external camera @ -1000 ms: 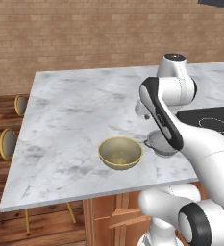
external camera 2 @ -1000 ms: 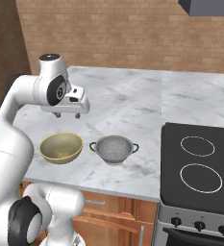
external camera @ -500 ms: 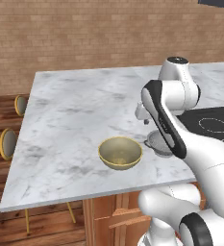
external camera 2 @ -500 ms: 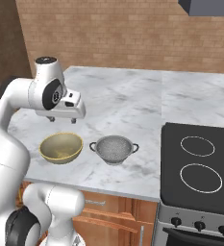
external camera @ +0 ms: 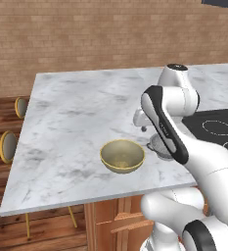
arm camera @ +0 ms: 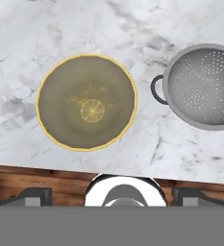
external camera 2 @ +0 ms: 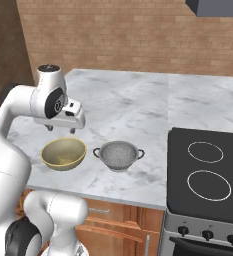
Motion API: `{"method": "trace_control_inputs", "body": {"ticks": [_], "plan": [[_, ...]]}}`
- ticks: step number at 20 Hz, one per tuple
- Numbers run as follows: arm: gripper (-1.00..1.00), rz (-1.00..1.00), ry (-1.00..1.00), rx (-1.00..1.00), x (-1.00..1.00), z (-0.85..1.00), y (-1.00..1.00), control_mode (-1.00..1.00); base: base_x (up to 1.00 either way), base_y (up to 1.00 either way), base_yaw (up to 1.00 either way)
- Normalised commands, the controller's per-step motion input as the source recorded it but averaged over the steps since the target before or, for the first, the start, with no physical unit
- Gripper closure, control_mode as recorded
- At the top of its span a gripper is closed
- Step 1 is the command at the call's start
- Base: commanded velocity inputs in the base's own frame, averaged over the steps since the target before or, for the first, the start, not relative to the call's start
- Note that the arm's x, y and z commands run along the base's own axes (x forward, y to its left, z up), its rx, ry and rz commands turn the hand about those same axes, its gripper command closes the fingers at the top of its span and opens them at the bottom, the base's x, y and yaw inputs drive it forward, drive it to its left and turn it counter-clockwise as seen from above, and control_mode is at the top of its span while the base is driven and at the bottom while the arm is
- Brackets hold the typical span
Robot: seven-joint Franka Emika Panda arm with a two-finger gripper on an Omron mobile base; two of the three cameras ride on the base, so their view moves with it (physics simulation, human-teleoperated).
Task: Pick the bowl and colander and place them in the sink. Then turn on the water.
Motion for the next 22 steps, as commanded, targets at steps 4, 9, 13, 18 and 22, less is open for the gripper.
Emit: {"method": "trace_control_inputs", "body": {"ticks": [4,9,13,18,22], "plan": [[-1.00,-0.05,0.00,-0.07,0.00,-0.30,0.15,-1.00,0.00,0.00,0.00],[-1.00,-0.08,0.00,-0.07,0.00,-0.27,0.03,-1.00,0.00,0.00,0.00],[-1.00,-0.05,0.00,-0.01,0.01,-0.32,0.00,-1.00,0.00,0.00,0.00],[-1.00,-0.01,0.04,0.00,0.04,-0.31,0.00,-1.00,0.00,0.00,0.00],[-1.00,-0.02,0.08,0.00,0.09,-0.36,0.00,-1.00,0.00,0.00,0.00]]}}
